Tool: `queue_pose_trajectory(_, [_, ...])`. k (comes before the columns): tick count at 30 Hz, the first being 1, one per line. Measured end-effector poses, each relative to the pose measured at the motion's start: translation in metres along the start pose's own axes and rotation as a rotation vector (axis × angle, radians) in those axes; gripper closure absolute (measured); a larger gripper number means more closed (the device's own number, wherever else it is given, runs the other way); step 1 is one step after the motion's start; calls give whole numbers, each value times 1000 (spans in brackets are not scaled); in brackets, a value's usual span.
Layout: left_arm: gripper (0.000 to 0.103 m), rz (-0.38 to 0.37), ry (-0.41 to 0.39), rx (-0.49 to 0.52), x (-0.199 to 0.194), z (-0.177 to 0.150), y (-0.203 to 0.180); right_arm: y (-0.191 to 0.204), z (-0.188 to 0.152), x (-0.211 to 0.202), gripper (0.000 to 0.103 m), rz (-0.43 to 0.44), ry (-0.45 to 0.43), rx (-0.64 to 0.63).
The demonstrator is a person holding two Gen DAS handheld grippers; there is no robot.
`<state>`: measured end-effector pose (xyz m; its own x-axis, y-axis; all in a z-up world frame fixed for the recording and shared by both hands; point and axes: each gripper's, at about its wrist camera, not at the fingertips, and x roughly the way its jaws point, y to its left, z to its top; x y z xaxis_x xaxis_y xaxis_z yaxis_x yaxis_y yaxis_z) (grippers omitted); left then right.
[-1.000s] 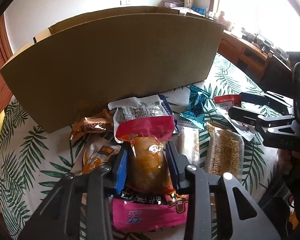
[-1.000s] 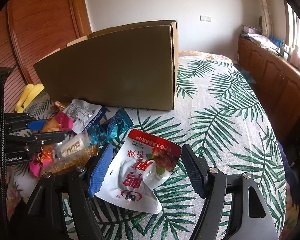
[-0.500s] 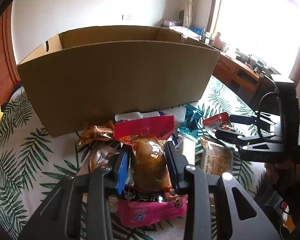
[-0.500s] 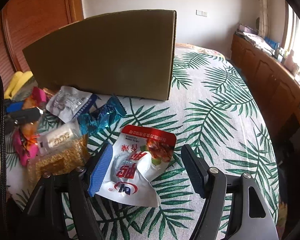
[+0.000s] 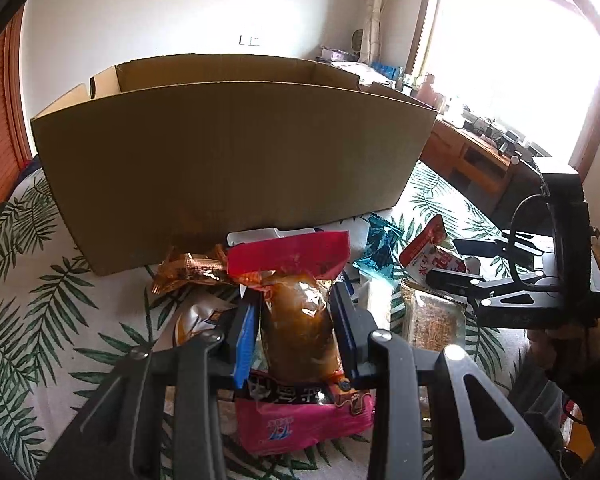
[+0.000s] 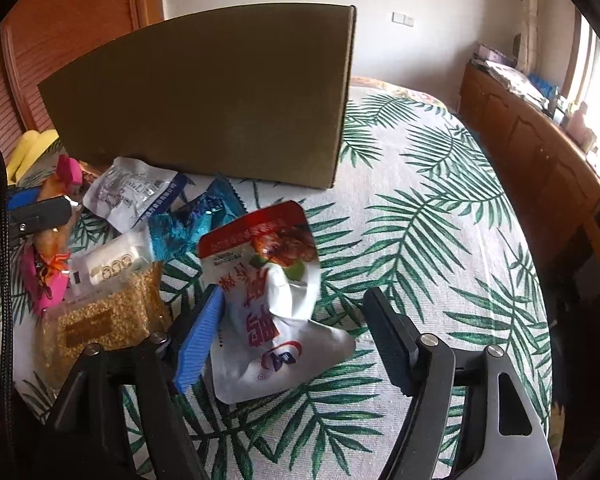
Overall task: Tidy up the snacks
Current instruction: 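Lift both held snacks from the pile toward the box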
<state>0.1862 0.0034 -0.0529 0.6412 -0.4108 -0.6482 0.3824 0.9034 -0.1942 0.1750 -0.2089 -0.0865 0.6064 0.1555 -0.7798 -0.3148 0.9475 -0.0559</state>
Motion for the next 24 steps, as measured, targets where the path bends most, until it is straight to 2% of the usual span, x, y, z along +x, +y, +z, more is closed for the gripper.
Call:
queue_pose_trajectory(2, [70, -3, 0, 0, 0, 0, 2, 3, 1, 0, 46, 14, 0, -14])
queue_pose_trajectory(4, [70, -6, -2, 0, -1, 1, 2, 6, 1, -2, 54, 34, 1, -34])
queue_pose_trajectory(9, [70, -5, -2, -3, -1, 0, 4, 3, 3, -3, 61, 76, 16, -28])
queue_pose_trajectory(11, [70, -2, -2, -4, -1, 1, 3, -1, 4, -5, 72, 90, 4, -15])
queue_pose_trajectory(19, [70, 1, -11, -2, -4, 3, -2, 0, 3, -19, 75, 95, -34, -3])
queue_pose_trajectory(24, [70, 3, -17, -3, -6, 3, -2, 3, 4, -32, 82, 100, -77, -4])
